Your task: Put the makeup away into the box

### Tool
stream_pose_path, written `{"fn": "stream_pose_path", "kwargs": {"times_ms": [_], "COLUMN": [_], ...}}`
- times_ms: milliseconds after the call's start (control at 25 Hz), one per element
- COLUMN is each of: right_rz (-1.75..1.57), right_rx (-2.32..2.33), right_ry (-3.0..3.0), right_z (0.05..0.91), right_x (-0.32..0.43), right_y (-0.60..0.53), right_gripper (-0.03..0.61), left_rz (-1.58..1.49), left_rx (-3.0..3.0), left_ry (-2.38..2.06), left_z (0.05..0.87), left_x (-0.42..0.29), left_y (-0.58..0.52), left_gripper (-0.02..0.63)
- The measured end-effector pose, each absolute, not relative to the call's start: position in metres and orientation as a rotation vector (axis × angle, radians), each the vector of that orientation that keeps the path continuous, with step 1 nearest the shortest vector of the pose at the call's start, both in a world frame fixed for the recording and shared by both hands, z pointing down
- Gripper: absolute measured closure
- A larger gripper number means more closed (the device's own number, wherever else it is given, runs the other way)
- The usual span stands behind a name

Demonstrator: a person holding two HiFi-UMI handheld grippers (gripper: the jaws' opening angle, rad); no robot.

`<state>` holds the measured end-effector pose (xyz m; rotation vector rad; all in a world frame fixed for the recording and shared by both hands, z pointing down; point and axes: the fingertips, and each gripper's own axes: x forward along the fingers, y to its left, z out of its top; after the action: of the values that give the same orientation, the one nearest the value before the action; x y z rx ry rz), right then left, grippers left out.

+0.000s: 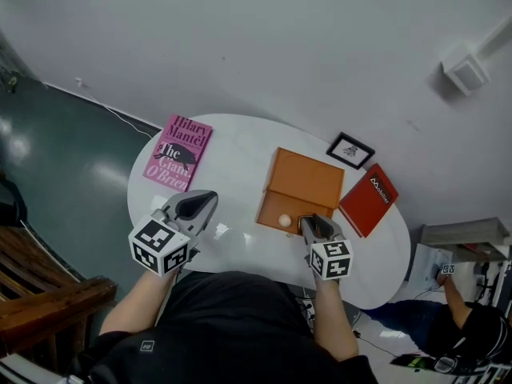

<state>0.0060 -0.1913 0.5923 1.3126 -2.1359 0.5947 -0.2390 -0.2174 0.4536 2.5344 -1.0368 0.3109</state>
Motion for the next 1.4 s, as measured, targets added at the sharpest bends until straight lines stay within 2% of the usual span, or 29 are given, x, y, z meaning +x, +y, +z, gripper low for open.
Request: {"fn": "stream_pose_path", "kwargs": {"times_ms": [280, 560, 1000, 1200, 1400], "right_rz": [0.515, 0.361, 0.117, -0.015, -0.063], "right_rx": [1.636, 1.742, 1.766, 1.797, 1.81], "right_ry": [-2.237, -2.378, -2.579, -2.632, -2.616], "right_z": [0.499, 0.424, 0.325, 0.289, 0.294], "right_x": [0.031, 0.036, 0.078, 0.102, 0.117], "right_y": [-0.188, -0.184, -0.174, -0.166, -0.171], "right_gripper": [0.499, 0.514, 0.531, 0.537, 0.543], "left_rz": [0.178, 0.115, 0.09, 0.075, 0.088], "left_rx": [2.633, 2.74, 2.819, 2.939, 2.929], "left_ry": [-0.852, -0.839, -0.86, -0.942, -1.051], "left_z": [0.427, 0.39, 0.335, 0.296, 0.299], "left_x": [-0.22, -0.2, -0.112, -0.086, -0.077], "left_y": [-0.208, -0.2, -0.201, -0.212, -0.237], "left_gripper": [0.6, 0.6, 0.601, 0.601, 0.6]}}
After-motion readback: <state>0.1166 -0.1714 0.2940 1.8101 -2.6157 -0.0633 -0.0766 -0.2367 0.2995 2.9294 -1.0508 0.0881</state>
